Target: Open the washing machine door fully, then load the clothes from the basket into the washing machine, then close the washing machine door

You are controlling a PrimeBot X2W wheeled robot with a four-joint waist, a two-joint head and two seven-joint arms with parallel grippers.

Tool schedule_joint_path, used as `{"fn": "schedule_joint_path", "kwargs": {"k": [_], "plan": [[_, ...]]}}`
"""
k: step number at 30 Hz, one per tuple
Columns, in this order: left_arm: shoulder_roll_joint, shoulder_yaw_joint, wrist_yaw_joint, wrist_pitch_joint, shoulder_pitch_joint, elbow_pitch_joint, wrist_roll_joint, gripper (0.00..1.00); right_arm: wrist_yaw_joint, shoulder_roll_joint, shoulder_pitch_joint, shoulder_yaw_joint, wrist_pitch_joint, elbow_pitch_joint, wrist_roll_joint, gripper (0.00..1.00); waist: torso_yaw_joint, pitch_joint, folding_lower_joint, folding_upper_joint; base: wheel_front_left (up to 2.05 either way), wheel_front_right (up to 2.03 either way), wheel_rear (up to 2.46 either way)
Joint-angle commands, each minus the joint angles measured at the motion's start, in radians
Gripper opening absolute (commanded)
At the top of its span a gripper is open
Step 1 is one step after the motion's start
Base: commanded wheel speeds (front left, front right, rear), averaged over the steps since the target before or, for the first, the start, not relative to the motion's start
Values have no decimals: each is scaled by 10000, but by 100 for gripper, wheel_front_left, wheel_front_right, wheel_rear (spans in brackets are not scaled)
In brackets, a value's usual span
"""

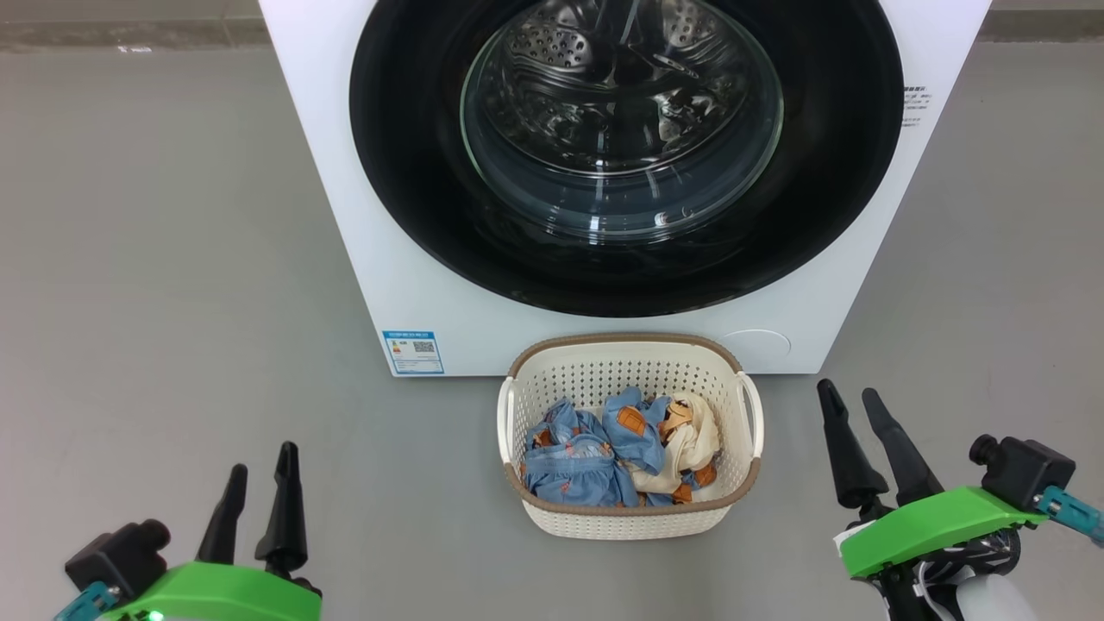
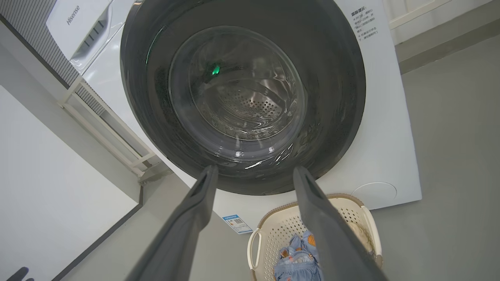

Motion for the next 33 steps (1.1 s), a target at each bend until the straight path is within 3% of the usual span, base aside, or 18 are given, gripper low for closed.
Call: {"fn": "schedule_joint_path", "kwargs": {"k": [1,33], "plan": [[166,214,-18,-151,-538,-200,391,100,11,-78,-465,228,-166,-189,-433,100,-2,-14,-1,0,0,0,0],[166,227,-22,-1079,-835,-381,3579,100,15,-159,-1067,739,-1070,494,-4221,100,63,78,-1,0,0,0,0]]}}
